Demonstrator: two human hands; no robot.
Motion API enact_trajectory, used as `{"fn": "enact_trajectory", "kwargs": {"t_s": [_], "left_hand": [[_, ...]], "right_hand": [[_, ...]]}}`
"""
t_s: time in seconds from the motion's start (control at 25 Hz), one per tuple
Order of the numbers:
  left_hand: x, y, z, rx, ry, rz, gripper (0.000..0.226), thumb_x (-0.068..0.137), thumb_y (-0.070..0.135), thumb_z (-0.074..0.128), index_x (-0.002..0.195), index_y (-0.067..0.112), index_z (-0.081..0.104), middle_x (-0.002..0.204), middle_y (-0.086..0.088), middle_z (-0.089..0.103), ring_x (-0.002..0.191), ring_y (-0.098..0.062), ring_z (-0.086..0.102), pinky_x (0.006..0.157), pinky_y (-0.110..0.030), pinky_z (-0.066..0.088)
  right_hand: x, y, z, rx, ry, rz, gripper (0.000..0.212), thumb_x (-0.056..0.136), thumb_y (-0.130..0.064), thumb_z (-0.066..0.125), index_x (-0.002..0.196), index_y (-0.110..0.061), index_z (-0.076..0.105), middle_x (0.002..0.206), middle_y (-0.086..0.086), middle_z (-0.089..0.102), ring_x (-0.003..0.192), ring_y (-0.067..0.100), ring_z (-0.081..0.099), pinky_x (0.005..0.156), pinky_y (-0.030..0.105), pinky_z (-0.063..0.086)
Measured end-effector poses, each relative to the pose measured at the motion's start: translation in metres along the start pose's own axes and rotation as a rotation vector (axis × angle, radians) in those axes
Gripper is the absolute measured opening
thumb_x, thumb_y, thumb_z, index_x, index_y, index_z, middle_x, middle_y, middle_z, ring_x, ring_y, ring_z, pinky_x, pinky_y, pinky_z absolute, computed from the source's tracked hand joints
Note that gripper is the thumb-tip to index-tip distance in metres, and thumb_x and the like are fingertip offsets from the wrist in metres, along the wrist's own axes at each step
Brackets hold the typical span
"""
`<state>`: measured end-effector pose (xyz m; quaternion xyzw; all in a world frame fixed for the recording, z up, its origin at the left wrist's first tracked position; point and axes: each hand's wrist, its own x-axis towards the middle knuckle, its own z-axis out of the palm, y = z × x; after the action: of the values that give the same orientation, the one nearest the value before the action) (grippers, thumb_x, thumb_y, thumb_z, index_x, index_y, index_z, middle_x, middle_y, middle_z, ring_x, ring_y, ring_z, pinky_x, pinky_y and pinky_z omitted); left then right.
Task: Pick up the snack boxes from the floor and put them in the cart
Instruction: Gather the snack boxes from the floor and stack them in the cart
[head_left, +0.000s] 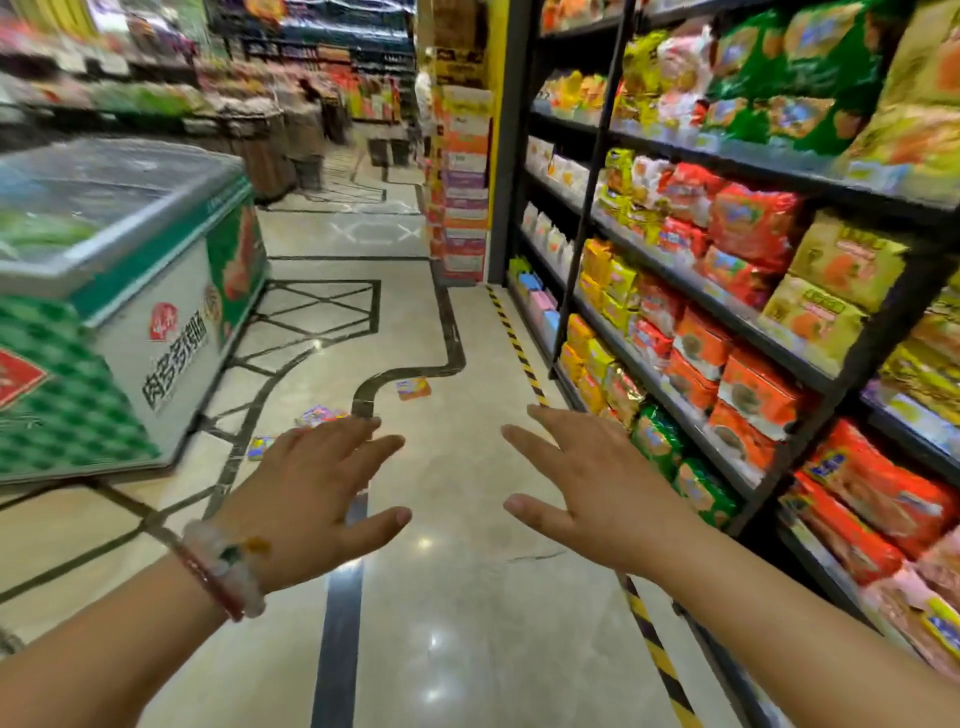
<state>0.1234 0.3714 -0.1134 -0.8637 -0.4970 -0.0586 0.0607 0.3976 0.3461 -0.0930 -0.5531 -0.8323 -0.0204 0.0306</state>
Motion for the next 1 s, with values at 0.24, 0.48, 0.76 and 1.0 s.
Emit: {"fn": "enact_trajectory", "kwargs": {"t_s": [0.24, 0.48, 0.76, 1.0], "left_hand": [[0.031, -0.135, -0.004, 0.067, -0.010, -0.097, 0.070, 0.089, 0.070, 0.016, 0.123, 0.022, 0.055, 0.118, -0.007, 0.066, 0.103, -0.027, 0.065, 0.082, -0.046, 0.051], [0.077, -0.225, 0.015, 0.008, -0.057, -0.199, 0.097, 0.072, 0.085, 0.005, 0.143, 0.029, 0.040, 0.148, -0.002, 0.039, 0.136, -0.024, 0.036, 0.108, -0.043, 0.027], [0.179, -0.303, 0.050, 0.012, -0.093, -0.263, 0.115, 0.054, 0.089, -0.019, 0.149, 0.036, 0.020, 0.156, 0.007, 0.020, 0.143, -0.015, 0.017, 0.113, -0.033, 0.012], [0.282, -0.369, 0.071, 0.019, -0.094, -0.325, 0.113, 0.051, 0.089, -0.020, 0.148, 0.040, 0.010, 0.157, 0.012, 0.011, 0.142, -0.009, 0.011, 0.114, -0.031, 0.009]], "right_hand": [[0.144, -0.035, 0.027, 0.061, 0.019, -0.046, 0.107, 0.058, -0.083, -0.026, 0.151, -0.040, 0.007, 0.160, -0.004, 0.005, 0.145, 0.016, 0.007, 0.114, 0.028, 0.003], [0.251, -0.043, 0.037, 0.066, 0.019, -0.099, 0.101, 0.063, -0.079, -0.018, 0.151, -0.038, 0.009, 0.160, -0.004, 0.007, 0.145, 0.016, 0.008, 0.115, 0.031, 0.006], [0.399, -0.003, 0.053, 0.057, -0.016, -0.145, 0.098, 0.062, -0.078, -0.013, 0.151, -0.040, 0.004, 0.160, -0.005, 0.000, 0.146, 0.016, 0.001, 0.116, 0.031, 0.001], [0.533, 0.040, 0.056, 0.072, -0.044, -0.211, 0.092, 0.065, -0.073, -0.006, 0.150, -0.040, 0.002, 0.160, -0.008, 0.000, 0.145, 0.014, 0.003, 0.116, 0.029, 0.000]]}}
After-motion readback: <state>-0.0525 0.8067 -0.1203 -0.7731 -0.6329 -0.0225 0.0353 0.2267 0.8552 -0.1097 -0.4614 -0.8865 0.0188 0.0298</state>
